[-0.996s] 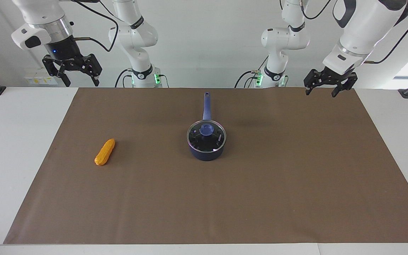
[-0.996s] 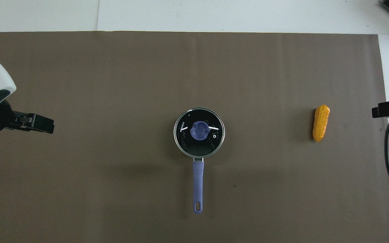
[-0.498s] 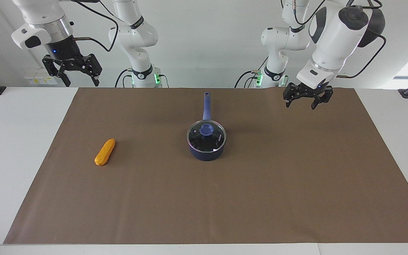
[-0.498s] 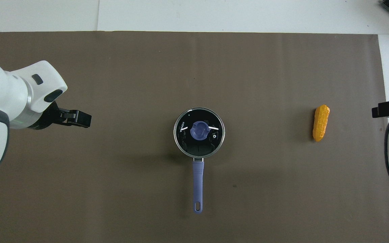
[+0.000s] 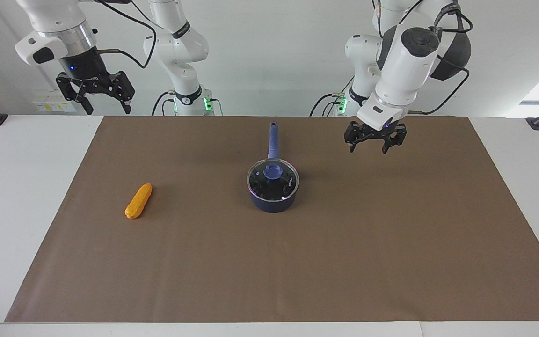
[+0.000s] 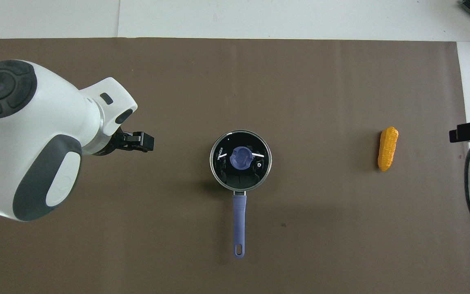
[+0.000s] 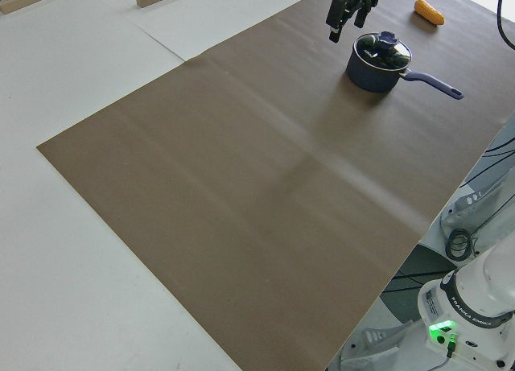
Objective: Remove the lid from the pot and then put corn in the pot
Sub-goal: 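Reach the left gripper toward the glass lid knob on the pot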
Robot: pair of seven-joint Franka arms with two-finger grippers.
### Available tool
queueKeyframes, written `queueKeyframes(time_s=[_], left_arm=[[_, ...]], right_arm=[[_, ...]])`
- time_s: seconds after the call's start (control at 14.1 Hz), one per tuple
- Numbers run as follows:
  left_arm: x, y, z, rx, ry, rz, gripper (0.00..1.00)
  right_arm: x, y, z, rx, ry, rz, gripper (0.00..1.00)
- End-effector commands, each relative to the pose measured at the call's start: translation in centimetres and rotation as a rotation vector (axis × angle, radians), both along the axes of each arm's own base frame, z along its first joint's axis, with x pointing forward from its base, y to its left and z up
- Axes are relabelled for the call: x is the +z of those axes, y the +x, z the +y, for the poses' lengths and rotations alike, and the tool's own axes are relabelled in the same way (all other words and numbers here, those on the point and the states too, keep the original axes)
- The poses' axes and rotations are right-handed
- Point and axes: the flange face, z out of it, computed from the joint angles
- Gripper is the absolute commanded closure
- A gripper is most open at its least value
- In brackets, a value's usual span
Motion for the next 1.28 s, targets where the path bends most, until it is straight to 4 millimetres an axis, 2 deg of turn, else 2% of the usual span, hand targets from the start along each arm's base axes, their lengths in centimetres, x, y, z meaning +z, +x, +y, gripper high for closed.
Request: queueKeyframes(time_s=[0.0,0.28,0.5,0.71,0.85,1.07,1.21], left_arm=[[-0.8,-0.3,-2.8,0.025,0.0,-0.026,0.0],[-4.0,-0.7,-8.5,0.071,0.005,-0.029,0.0],[-5.6,-0.3,-11.7,0.131,0.002,-0.026,0.0],[-7.7,-1.2,-15.3,0.176,0.011,-0.006,0.0],[-7.9,-1.6,-18.2,0.2,0.002,-0.011,0.0],[-7.9,-2.7,-21.5,0.223,-0.001,-0.012,0.0],[-8.6,-2.7,-22.1,0.223,-0.003,-0.014,0.0]], right_arm=[[0.1,0.0,-0.5,-0.021,0.0,-0.002,0.0],[0.1,0.0,-0.7,-0.024,0.0,-0.002,0.0],[0.1,0.0,-0.7,-0.022,0.0,-0.002,0.0],[0.1,0.0,-0.7,-0.021,0.0,-0.003,0.0],[0.0,0.2,-0.6,-0.027,-0.003,-0.012,0.0],[-2.8,1.1,-0.5,-0.025,-0.01,-0.021,0.0],[-4.9,2.1,-0.5,-0.018,-0.013,-0.029,0.0]])
